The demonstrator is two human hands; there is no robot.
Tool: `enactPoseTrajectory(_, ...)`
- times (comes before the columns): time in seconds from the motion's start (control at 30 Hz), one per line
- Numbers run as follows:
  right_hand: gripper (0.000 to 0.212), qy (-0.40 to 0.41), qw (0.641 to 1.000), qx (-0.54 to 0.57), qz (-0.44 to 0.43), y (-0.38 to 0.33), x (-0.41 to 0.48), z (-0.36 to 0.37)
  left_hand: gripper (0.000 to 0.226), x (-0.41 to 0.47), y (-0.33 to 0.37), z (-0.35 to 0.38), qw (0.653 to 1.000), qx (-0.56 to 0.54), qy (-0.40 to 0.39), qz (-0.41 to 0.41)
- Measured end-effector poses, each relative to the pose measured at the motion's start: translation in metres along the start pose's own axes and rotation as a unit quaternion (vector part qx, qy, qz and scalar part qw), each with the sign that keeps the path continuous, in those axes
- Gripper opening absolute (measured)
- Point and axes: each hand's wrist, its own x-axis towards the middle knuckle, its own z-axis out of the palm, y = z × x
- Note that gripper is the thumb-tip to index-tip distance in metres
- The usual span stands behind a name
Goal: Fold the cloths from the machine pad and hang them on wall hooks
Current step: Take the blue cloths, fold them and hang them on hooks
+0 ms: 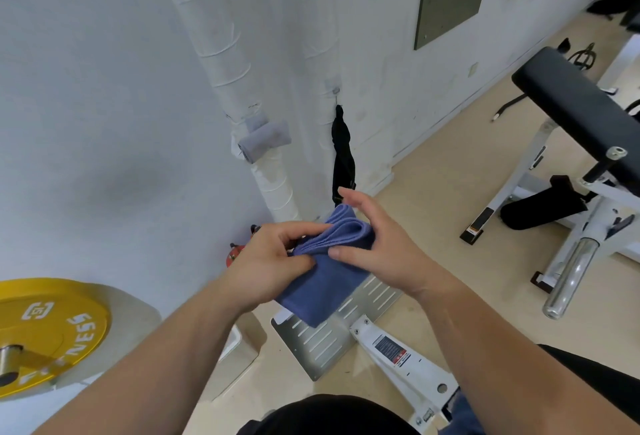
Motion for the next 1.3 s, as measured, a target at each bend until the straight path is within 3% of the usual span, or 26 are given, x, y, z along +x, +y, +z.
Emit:
enactPoseTrajectory(0.07, 0.07, -0.032, 0.999, 0.038, -0.008, -0.004, 0.0, -0.006, 0.054, -0.002, 0.011, -0.009, 0.999, -0.039, -0.032, -0.002)
enactPoseTrajectory(0.17, 0.053, 0.009, 0.998, 0.058, -0.009, -0.007, 0.0, -0.006, 0.056, 0.004, 0.006, -0.018, 0.994, -0.105, -0.009, -0.023)
enactPoseTrajectory(0.4, 0.043, 0.129, 0.974, 0.168, 0.078, -0.001, 0.007, 0.001, 0.081, 0.005, -0.03, -0.011, 0.965, -0.222, 0.06, -0.13)
enactPoseTrajectory(0.6, 0.042, 0.138, 0.958, 0.223, 0.12, 0.001, 0.017, 0.0, 0.105, 0.011, -0.022, 0.0, 0.943, -0.297, 0.095, -0.116)
enactPoseTrajectory(0.73, 0.043, 0.129, 0.942, 0.288, 0.11, -0.004, 0.02, -0.002, 0.097, 0.015, -0.015, 0.004, 0.952, -0.284, 0.067, -0.093)
enactPoseTrajectory(0.9, 0.056, 0.046, 0.967, 0.232, 0.094, -0.004, 0.02, -0.012, 0.086, 0.022, -0.015, 0.003, 0.954, -0.251, 0.153, -0.063)
enactPoseTrajectory(0.97, 0.049, 0.01, 0.982, 0.169, 0.08, -0.005, 0.019, -0.014, 0.071, 0.025, -0.011, 0.001, 0.957, -0.228, 0.174, -0.053)
enactPoseTrajectory(1.07, 0.038, 0.023, 0.991, 0.11, 0.076, -0.014, 0.027, -0.014, 0.039, 0.029, -0.009, -0.007, 0.959, -0.185, 0.202, -0.074)
enactPoseTrajectory(1.17, 0.037, 0.047, 0.993, 0.093, 0.058, -0.027, 0.044, -0.015, 0.019, 0.036, -0.007, -0.025, 0.97, -0.156, 0.171, -0.071)
enactPoseTrajectory(1.23, 0.03, 0.042, 0.995, 0.089, 0.037, -0.038, 0.058, -0.016, 0.031, 0.041, -0.001, -0.043, 0.982, -0.117, 0.142, -0.027)
enactPoseTrajectory(1.3, 0.041, 0.012, 0.999, 0.045, 0.014, -0.051, 0.074, -0.018, 0.057, 0.048, 0.008, -0.063, 0.99, -0.061, 0.125, 0.016)
